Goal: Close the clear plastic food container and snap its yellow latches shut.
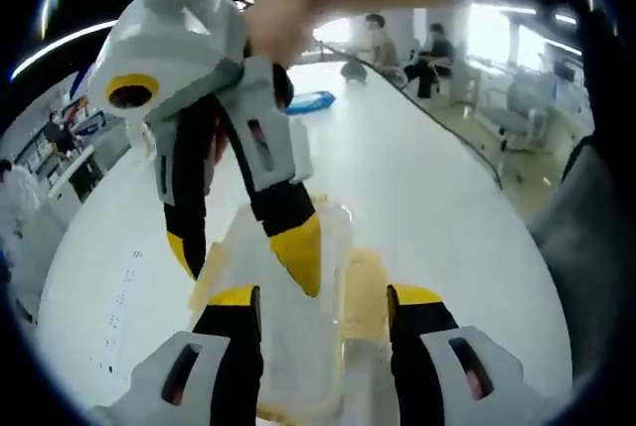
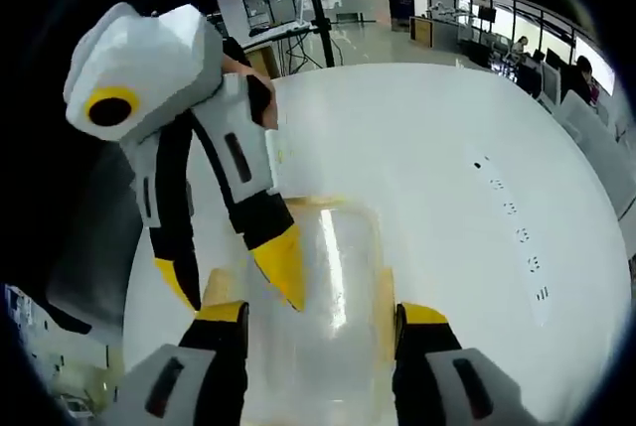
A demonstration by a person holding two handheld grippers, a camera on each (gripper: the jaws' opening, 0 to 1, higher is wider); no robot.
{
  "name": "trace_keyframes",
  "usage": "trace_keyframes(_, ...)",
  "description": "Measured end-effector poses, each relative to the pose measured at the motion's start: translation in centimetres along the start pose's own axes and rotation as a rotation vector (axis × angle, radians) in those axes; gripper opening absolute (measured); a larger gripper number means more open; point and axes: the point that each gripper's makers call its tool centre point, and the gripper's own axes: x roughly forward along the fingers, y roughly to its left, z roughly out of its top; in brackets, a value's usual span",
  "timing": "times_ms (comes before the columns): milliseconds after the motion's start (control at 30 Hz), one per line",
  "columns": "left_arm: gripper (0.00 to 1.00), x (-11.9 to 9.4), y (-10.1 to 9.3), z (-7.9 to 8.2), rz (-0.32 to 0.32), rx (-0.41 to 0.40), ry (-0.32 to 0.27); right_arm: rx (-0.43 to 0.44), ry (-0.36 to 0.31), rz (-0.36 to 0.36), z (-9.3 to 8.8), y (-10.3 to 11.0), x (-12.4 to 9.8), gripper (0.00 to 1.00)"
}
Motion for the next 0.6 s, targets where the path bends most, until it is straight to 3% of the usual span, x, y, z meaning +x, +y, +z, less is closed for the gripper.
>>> trace_keyframes(133, 0.46, 0.3, 0.0, -0.4, 0.058, 0.089, 0.046, -0.004, 0.044, 0.032, 0.0, 0.2, 0.2, 0.59)
trace_keyframes(200, 0.39, 0.1, 0.9, -0.6, 0.127, 0.166, 0.077, -0.001, 0.069, 0.057, -0.1, 0.5, 0.4, 0.59)
trace_keyframes(233, 0.39, 0.3, 0.2, -0.7, 0.098, 0.152, 0.084, -0.001, 0.081, 0.061, -0.1, 0.5, 0.4, 0.59)
trace_keyframes(267, 0.39, 0.4, 0.2, -0.6, 0.094, 0.202, 0.084, -0.008, 0.09, 0.064, 0.0, 0.5, 0.4, 0.59)
trace_keyframes(467, 0.38, 0.3, 0.4, -0.7, 0.112, 0.179, 0.069, 0.0, 0.153, 0.096, -0.1, 0.5, 0.5, 0.56)
trace_keyframes(600, 0.35, 0.3, 0.3, -0.7, 0.124, 0.198, 0.09, 0.011, 0.213, 0.111, -0.2, 0.6, 0.7, 0.55)
